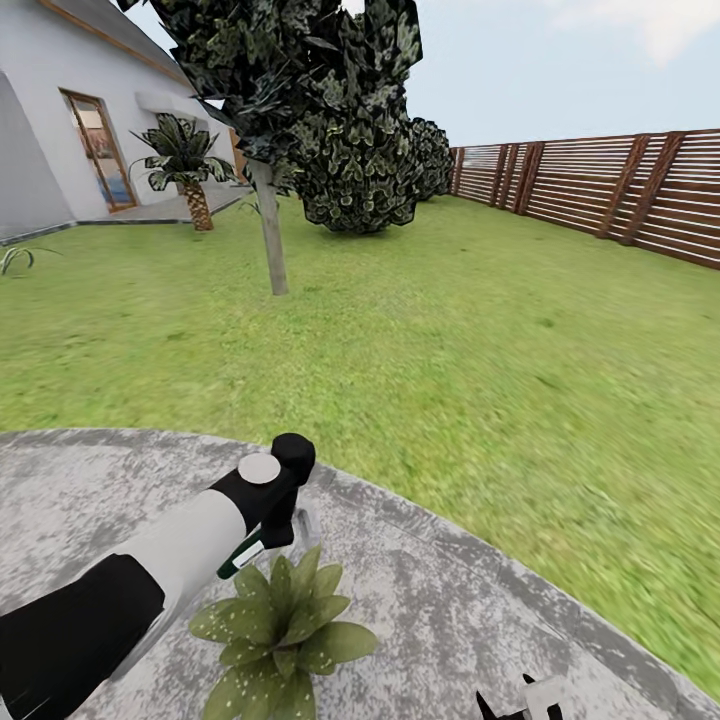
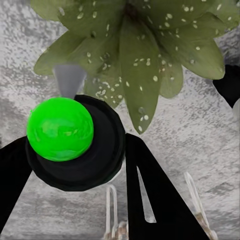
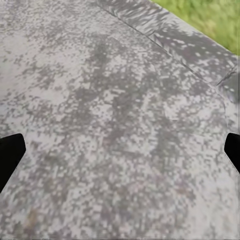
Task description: Pick up the pesticide atomizer in the garden and spray insectifuge to fully cover both potted plants in the garden.
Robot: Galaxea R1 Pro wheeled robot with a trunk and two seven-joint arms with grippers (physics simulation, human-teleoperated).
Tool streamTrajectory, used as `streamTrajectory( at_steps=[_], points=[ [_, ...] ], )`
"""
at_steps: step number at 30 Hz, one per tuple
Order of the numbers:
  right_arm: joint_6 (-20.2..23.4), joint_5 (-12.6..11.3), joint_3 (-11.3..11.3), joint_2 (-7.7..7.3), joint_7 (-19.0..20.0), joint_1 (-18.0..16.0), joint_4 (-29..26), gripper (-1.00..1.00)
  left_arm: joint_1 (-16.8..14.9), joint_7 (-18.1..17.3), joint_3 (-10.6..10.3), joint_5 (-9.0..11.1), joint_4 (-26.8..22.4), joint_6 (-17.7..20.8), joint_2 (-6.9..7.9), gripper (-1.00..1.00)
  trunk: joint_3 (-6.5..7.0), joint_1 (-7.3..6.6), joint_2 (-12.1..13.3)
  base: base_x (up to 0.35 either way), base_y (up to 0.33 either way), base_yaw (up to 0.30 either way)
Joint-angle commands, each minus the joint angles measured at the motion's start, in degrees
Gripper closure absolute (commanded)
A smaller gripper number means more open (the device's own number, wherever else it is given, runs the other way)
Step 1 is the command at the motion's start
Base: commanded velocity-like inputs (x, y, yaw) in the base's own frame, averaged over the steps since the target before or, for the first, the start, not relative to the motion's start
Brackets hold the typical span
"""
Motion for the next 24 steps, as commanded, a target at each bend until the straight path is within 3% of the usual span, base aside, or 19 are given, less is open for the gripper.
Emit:
streamTrajectory(
  at_steps=[1, 14, 24],
  points=[
    [-0.15, 0.16, -0.49, 0.02, 0.46, -0.05, 0.03, -1.0, -0.04, -0.55, -0.15, -0.44, -0.04, 0.59, 0.02, 1.0, -0.05, 0.01, -0.02, 0.196, -0.136, 0.0],
    [-0.09, 0.07, -0.49, 0.02, 0.46, -0.05, 0.04, -1.0, -0.04, -0.55, -0.12, -0.66, -0.12, 0.68, 0.04, 1.0, -0.05, 0.01, -0.02, 0.067, -0.066, 0.048],
    [-0.09, 0.15, -0.49, 0.02, 0.46, -0.05, 0.01, -1.0, -0.04, -0.55, -0.16, -0.7, -0.12, 0.63, 0.04, 1.0, -0.05, 0.01, -0.02, -0.028, -0.266, 0.0]
  ],
)
